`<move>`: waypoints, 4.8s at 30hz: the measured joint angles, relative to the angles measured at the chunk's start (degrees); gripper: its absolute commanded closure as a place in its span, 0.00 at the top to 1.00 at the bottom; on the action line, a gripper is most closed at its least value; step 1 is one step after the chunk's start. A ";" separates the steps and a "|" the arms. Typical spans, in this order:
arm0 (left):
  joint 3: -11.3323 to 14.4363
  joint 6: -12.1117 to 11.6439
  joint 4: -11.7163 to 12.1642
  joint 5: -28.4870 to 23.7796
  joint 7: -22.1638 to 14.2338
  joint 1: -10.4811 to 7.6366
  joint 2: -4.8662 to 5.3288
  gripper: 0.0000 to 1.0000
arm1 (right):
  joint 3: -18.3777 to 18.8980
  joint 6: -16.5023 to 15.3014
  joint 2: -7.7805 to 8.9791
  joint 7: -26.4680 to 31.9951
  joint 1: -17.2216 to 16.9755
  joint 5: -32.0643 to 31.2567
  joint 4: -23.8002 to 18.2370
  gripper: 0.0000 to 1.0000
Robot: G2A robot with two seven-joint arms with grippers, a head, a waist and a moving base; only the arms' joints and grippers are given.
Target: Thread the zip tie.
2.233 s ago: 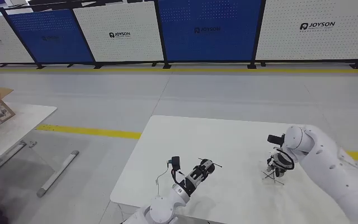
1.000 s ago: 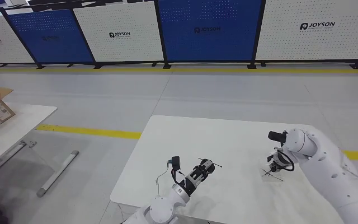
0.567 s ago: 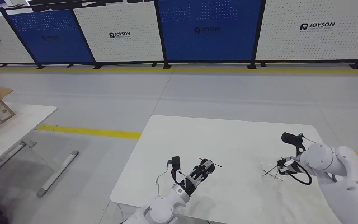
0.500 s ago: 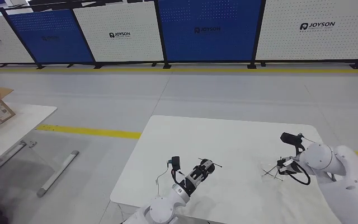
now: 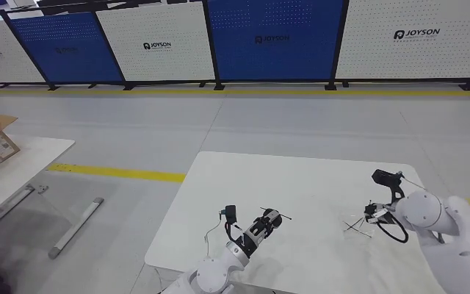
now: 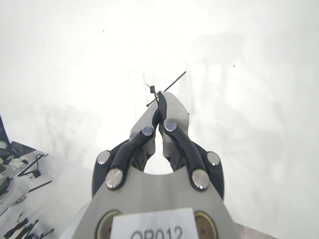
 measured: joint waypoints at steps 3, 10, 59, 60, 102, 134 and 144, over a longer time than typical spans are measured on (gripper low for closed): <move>0.00 0.00 0.00 0.00 0.00 0.00 0.00 0.00 | 4.73 -0.01 0.17 -2.64 -5.44 -0.93 -7.19 0.00; 0.00 0.00 0.00 0.00 0.00 0.00 0.00 0.00 | 10.70 -0.02 -2.04 -10.40 -20.54 -7.49 -23.99 0.00; 3.81 6.44 -2.74 12.01 8.20 -1.28 -1.03 0.00 | 14.91 -24.68 -4.09 -46.78 -36.95 18.29 -23.25 0.00; 3.81 6.44 -2.74 12.01 8.20 -1.28 -1.03 0.00 | 13.79 -24.30 -4.21 -46.67 -36.48 18.05 -23.62 0.00; 3.81 6.45 -2.74 12.01 8.21 -1.28 -1.03 0.00 | 7.36 -31.78 -5.83 -61.41 -40.58 18.38 -19.03 0.00; 3.81 6.45 -2.74 12.01 8.21 -1.28 -1.03 0.00 | -0.09 -28.07 -8.15 -68.07 -37.52 20.77 -18.12 0.00; 3.81 6.45 -2.74 12.01 8.21 -1.28 -1.03 0.00 | -1.82 -26.26 -8.78 -66.40 -35.29 20.65 -17.27 0.00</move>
